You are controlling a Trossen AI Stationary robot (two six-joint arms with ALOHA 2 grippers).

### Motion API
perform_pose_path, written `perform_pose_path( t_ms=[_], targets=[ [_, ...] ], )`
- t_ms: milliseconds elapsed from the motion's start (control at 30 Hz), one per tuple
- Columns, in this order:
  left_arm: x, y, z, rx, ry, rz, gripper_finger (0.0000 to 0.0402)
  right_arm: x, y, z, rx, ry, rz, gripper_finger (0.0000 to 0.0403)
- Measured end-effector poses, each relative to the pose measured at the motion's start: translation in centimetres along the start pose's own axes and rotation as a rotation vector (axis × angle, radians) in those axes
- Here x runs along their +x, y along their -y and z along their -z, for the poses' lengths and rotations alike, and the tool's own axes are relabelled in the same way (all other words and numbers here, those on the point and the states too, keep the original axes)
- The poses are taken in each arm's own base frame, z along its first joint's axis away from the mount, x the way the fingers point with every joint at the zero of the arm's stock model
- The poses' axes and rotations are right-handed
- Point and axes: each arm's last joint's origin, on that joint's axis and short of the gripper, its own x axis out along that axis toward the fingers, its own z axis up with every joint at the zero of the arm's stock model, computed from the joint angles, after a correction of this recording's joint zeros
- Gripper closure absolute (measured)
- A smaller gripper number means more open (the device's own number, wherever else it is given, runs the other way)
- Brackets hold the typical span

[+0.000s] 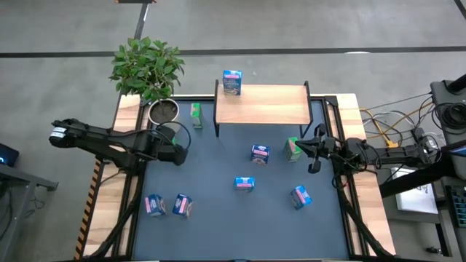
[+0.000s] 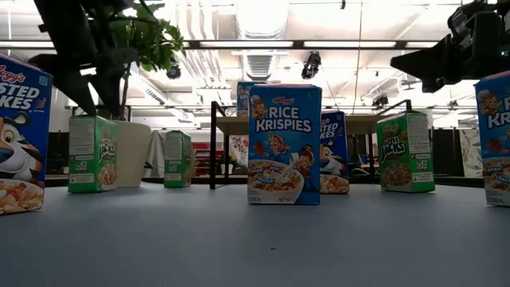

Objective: Stack cereal on shelf
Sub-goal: Put the bottom left green cereal box on the shelf

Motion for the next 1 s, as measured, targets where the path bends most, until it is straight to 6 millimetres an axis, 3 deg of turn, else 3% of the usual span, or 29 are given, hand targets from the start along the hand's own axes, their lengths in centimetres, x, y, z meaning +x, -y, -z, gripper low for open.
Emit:
perform_pose_path(
  t_ms=[1000],
  targets=[
    [1.9,0.4,1.2,0.027,0.003,-0.120,0.0157,0.0,0.0,0.1,-0.001,-0.008,-0.001,0.0394]
  ],
)
